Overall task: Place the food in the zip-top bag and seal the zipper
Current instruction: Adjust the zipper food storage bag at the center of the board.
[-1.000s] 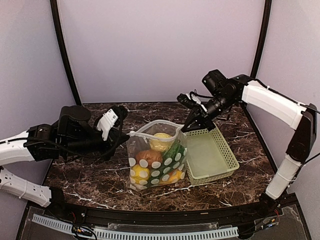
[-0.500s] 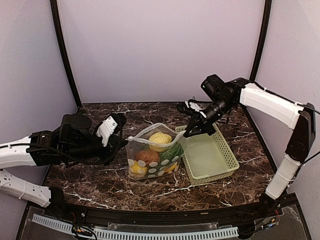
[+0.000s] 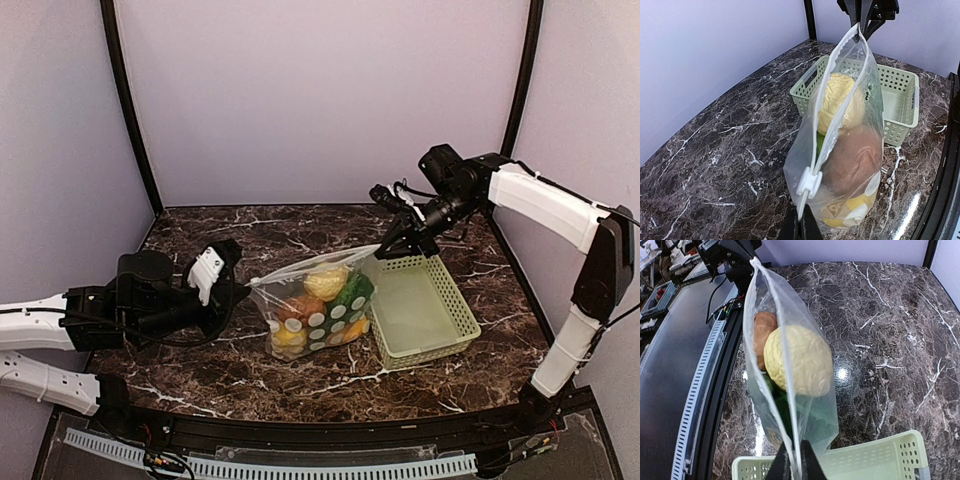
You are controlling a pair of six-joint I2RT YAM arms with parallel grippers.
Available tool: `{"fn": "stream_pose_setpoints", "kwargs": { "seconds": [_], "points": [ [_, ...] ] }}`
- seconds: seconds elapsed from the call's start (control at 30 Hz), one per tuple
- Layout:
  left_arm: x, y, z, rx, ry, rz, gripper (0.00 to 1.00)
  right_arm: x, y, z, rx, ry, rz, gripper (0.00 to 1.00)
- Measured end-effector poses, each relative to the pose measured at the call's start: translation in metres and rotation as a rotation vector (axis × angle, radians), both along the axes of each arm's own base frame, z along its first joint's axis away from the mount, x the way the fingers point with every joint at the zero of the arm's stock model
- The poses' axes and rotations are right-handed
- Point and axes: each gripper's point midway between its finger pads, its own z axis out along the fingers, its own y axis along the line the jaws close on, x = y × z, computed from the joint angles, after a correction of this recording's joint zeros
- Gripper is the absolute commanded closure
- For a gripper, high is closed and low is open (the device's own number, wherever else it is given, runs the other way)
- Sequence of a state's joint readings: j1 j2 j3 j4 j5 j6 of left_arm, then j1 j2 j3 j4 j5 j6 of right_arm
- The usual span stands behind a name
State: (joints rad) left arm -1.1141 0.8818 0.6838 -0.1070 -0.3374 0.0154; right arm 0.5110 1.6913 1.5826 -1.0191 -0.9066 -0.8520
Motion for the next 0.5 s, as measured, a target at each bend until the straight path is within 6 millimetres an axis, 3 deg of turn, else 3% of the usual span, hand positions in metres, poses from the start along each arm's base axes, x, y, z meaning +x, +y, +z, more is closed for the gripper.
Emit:
{"fn": "stream_pose_setpoints", "kwargs": {
  "seconds": [0.13,0.3,0.4,0.5],
  "points": [
    [0.002,-0.001,0.003,-0.017,-0.006,0.004,0.99,0.005,-0.002,0.007,0.002,0.025,-0.021,0.65],
    [0.005,-0.018,0.009,-0.016,0.004,-0.026,0.99,0.01,0.008,0.04,0.028,-0.029,-0.007,0.54],
    [0.007,-0.032,0.012,-0.014,0.011,-0.053,0.99,-0.005,0.026,0.062,0.05,-0.087,0.042,0.5],
    [0.008,-0.042,0.013,-0.01,0.016,-0.076,0.99,-0.025,0.045,0.07,0.055,-0.113,0.103,0.48]
  ]
}}
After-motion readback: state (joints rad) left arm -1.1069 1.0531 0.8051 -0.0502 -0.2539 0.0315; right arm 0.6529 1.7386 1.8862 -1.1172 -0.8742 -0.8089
